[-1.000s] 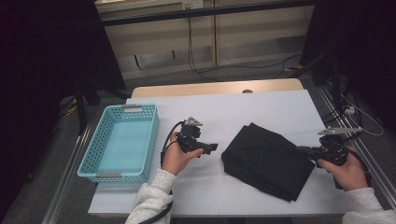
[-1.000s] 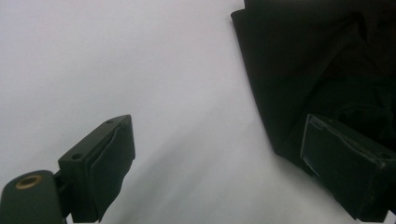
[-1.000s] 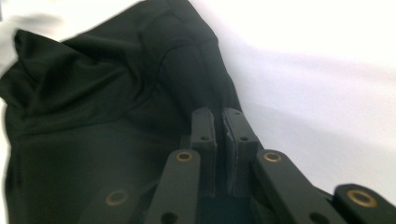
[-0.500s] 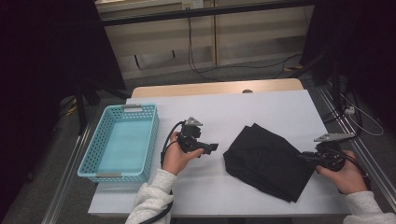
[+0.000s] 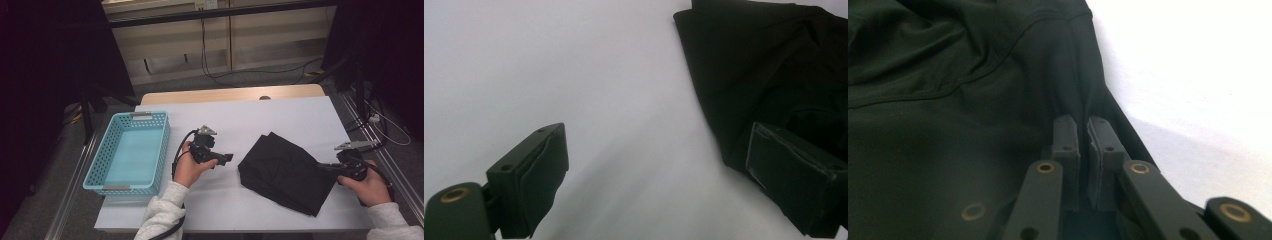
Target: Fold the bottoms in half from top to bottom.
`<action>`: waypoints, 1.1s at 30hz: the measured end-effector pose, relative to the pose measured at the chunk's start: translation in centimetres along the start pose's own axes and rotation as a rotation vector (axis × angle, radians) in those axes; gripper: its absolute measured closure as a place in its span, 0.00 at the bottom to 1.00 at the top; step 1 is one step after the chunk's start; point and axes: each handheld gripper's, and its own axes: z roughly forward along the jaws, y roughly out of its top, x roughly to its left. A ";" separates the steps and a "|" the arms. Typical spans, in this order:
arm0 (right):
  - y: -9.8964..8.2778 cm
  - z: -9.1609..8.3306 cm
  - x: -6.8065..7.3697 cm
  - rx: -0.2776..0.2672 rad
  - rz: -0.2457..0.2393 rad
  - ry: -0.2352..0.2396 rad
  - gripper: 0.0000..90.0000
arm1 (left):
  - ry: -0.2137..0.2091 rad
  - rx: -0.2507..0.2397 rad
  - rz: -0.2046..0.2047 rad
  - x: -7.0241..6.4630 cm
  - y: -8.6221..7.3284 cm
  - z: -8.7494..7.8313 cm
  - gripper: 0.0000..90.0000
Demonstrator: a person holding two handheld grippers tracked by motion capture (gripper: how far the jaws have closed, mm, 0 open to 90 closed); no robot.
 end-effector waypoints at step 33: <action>-1.4 -0.7 0.1 -0.015 0.044 -0.001 0.92 | 0.000 0.008 0.012 -0.1 0.0 0.3 0.11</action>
